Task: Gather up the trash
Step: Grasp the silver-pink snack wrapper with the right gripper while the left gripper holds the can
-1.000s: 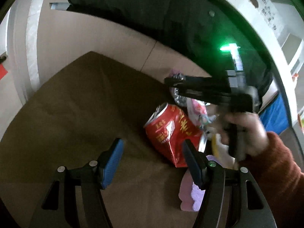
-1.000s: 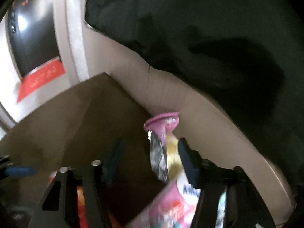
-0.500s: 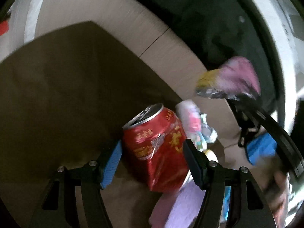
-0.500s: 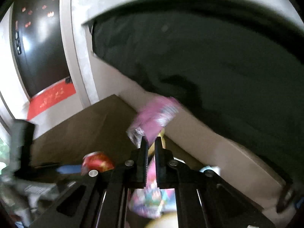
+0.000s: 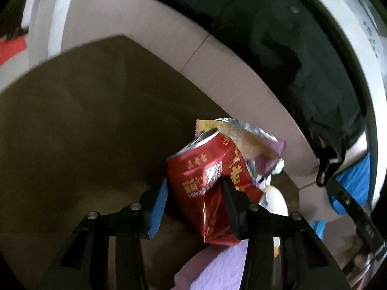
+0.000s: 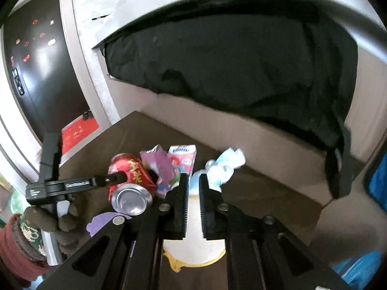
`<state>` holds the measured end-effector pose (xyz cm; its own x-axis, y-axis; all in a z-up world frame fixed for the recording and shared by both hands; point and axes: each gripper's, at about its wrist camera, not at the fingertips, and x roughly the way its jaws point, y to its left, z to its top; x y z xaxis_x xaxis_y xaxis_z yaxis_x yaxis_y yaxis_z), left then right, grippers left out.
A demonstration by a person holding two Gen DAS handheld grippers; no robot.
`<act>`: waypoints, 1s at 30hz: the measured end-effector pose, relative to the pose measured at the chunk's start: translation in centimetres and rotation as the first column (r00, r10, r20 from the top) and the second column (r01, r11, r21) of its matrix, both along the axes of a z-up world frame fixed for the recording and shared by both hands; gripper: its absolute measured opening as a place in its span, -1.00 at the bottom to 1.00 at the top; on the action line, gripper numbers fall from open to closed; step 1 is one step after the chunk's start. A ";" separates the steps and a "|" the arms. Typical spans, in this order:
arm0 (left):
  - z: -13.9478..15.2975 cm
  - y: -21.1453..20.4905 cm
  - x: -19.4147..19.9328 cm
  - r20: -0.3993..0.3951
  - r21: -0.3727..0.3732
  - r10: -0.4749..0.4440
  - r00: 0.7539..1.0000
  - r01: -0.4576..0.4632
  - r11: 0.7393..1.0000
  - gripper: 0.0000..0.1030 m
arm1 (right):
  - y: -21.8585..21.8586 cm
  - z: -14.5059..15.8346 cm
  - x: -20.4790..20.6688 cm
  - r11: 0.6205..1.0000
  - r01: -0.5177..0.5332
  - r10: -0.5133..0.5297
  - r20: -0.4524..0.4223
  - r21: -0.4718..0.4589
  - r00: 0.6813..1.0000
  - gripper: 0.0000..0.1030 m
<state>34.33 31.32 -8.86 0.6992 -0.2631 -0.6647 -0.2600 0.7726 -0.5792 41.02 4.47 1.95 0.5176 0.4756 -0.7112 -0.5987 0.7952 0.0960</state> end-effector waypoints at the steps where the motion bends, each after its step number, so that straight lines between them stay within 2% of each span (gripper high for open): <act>1: 0.4 0.2 -1.0 0.012 0.027 0.001 1.000 -0.002 1.000 -0.15 | 0.4 -0.4 -0.2 1.000 -0.006 0.006 -0.003 0.001 1.000 -0.37; 2: 0.7 0.4 -1.8 0.017 0.049 0.002 1.000 -0.003 0.999 -0.15 | 1.0 -0.7 -0.3 1.000 -0.016 0.016 -0.002 -0.001 1.000 -0.01; 4: 1.5 1.2 -3.8 0.034 0.121 0.006 0.999 -0.010 0.993 -0.15 | 2.2 -1.1 -0.7 0.998 -0.055 0.055 0.016 -0.008 0.998 0.14; 7: 2.0 2.6 -5.7 0.029 0.169 0.008 1.000 -0.012 0.986 -0.15 | 4.9 -1.7 -1.2 0.990 -0.130 0.132 0.044 -0.049 0.990 0.15; 12: 1.8 6.2 -8.0 0.017 0.131 0.026 1.000 -0.028 0.991 -0.15 | 10.4 -3.6 -0.1 0.969 -0.179 0.196 0.090 -0.172 0.977 0.25; 15: 1.6 6.8 -8.6 0.027 0.116 0.020 0.999 -0.023 0.993 -0.15 | 13.7 -5.7 2.3 0.952 -0.179 0.201 0.064 -0.250 0.977 0.26; 18: 1.1 7.3 -8.8 0.027 0.094 0.007 1.000 -0.009 0.996 -0.15 | 16.3 -7.9 5.0 0.940 -0.189 0.194 -0.010 -0.283 0.981 0.11; 19: 0.8 7.4 -8.8 0.025 0.090 0.003 1.000 -0.005 0.996 -0.15 | 17.0 -8.6 5.7 0.939 -0.200 0.194 -0.051 -0.280 0.980 -0.22; 20: 0.7 7.3 -8.7 0.024 0.085 -0.001 1.000 -0.001 0.996 -0.16 | 17.4 -9.1 6.1 0.939 -0.208 0.193 -0.080 -0.272 0.978 -0.43; 21: 0.5 7.4 -8.6 0.025 0.073 -0.003 1.000 0.001 0.997 -0.16 | 17.5 -9.3 6.2 0.944 -0.202 0.184 -0.091 -0.261 0.979 -0.45; 22: 0.4 7.4 -8.5 0.027 0.056 -0.004 1.000 0.002 0.998 -0.16 | 17.2 -8.9 6.0 0.953 -0.195 0.179 -0.089 -0.231 0.980 -0.58; 26: -0.3 6.5 -7.1 0.010 0.029 0.005 1.000 -0.005 1.000 -0.14 | 14.9 -6.9 4.3 0.976 -0.192 0.179 -0.129 -0.103 0.975 -0.61; 30: -1.3 5.4 -5.5 -0.047 0.000 0.021 0.999 -0.021 1.000 -0.06 | 11.2 -4.8 1.2 0.984 -0.168 0.161 -0.119 -0.051 0.980 -0.62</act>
<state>28.79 36.74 -10.15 0.6722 -0.2491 -0.6972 -0.3032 0.7665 -0.5662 42.27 15.65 -2.83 0.3500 0.5022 -0.7908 -0.7100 0.6929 0.1258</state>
